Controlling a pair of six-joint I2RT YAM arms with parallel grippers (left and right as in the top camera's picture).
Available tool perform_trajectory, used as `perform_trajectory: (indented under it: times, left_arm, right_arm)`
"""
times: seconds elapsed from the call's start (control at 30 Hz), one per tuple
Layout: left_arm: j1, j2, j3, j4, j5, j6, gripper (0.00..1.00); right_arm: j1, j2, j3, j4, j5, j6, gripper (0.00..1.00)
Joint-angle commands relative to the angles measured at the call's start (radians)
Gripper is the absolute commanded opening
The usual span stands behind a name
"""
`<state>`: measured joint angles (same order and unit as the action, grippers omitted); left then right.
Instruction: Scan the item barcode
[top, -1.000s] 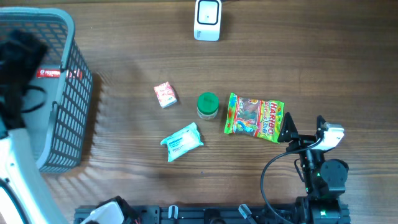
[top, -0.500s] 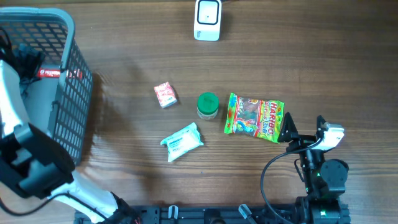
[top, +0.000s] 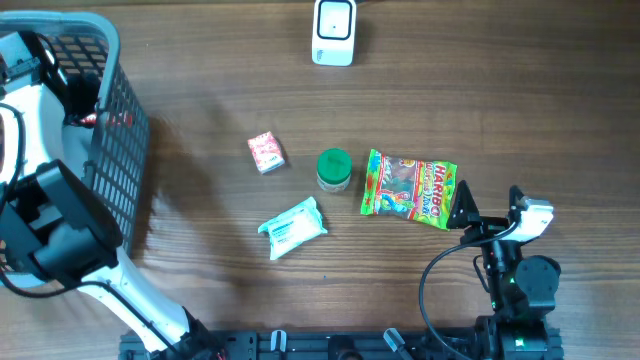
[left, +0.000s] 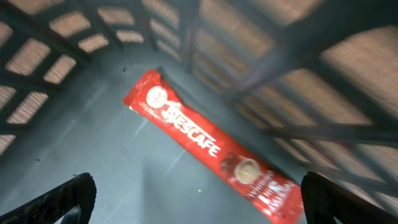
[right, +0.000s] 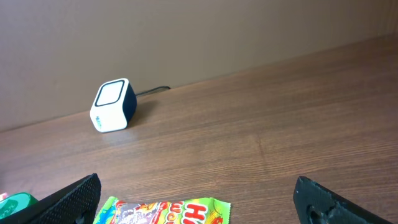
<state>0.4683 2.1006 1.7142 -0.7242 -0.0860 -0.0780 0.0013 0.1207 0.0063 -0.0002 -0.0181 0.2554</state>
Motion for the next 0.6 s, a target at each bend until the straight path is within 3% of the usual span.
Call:
perform_trajectory:
  times: [0.0, 0.33, 0.4, 0.47, 0.57]
  left_arm:
    - [0.001, 0.067, 0.005, 0.008, -0.009, -0.089, 1.00]
    - [-0.007, 0.156, 0.005, 0.040, -0.013, -0.099, 0.99]
    - [-0.007, 0.174, 0.005, 0.026, -0.013, -0.099, 0.89]
    - [-0.007, 0.190, 0.005, -0.003, -0.013, -0.098, 0.71]
    - [-0.004, 0.193, 0.005, -0.044, -0.014, -0.098, 0.58]
  right_arm:
    - [0.004, 0.000, -0.001, 0.005, -0.005, -0.017, 1.00]
    - [0.004, 0.000, -0.001, 0.005, -0.005, -0.017, 1.00]
    - [0.004, 0.000, -0.001, 0.005, -0.005, -0.016, 1.00]
    - [0.004, 0.000, -0.001, 0.005, -0.005, -0.016, 1.00]
    - [0.004, 0.000, -0.001, 0.005, -0.005, -0.017, 1.00]
